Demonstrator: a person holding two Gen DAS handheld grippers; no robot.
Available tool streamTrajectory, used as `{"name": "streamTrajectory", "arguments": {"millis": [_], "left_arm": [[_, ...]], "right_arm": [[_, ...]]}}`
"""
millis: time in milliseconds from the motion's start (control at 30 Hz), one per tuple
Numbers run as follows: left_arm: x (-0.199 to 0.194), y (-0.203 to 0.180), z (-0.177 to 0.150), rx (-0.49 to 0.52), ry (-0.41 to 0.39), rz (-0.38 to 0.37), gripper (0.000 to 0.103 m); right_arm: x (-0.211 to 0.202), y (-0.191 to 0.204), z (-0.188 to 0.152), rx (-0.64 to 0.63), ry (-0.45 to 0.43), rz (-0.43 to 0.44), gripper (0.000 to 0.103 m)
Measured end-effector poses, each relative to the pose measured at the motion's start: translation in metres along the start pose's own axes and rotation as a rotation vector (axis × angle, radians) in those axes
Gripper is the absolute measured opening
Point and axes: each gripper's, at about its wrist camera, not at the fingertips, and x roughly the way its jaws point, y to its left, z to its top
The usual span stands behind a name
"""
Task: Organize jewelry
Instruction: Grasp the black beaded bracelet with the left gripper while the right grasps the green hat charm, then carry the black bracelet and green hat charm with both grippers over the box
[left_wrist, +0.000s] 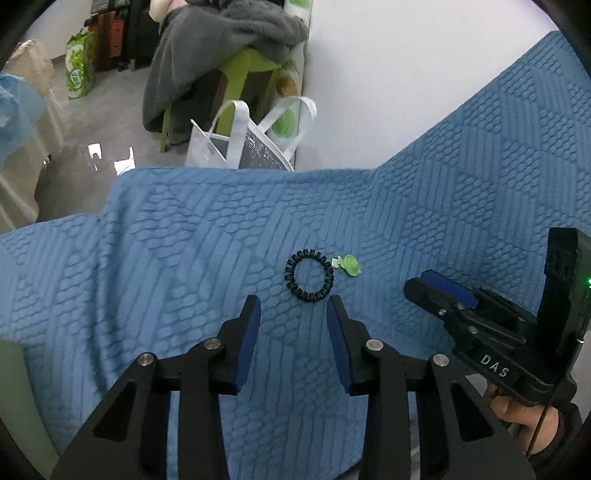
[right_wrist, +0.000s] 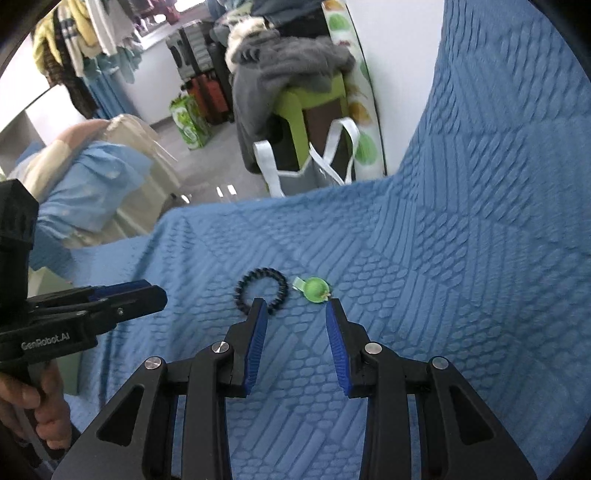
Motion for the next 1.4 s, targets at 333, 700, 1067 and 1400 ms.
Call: {"name": "streamTrajectory", "arguments": {"millis": [333,700,1067,1400], "left_arm": [[0.05,0.0,0.015,0.022,0.059,-0.006,0.031],[0.074,-0.004,0.023,0.039,0.071,0.028,0.031],[0.085,-0.008,0.024,0.065,0.067,0.043,0.03],[0.089,-0.022,0.022,0.144,0.063,0.087,0.021]], "right_arm": [[0.06,-0.011,0.005,0.03,0.093,-0.018,0.029],[0.082,-0.014,0.015,-0.021,0.125,-0.045,0.026],[0.084,-0.009,0.014,-0.059,0.123,-0.077,0.021],[0.059,-0.027,0.007,0.016,0.104,-0.111,0.021]]}}
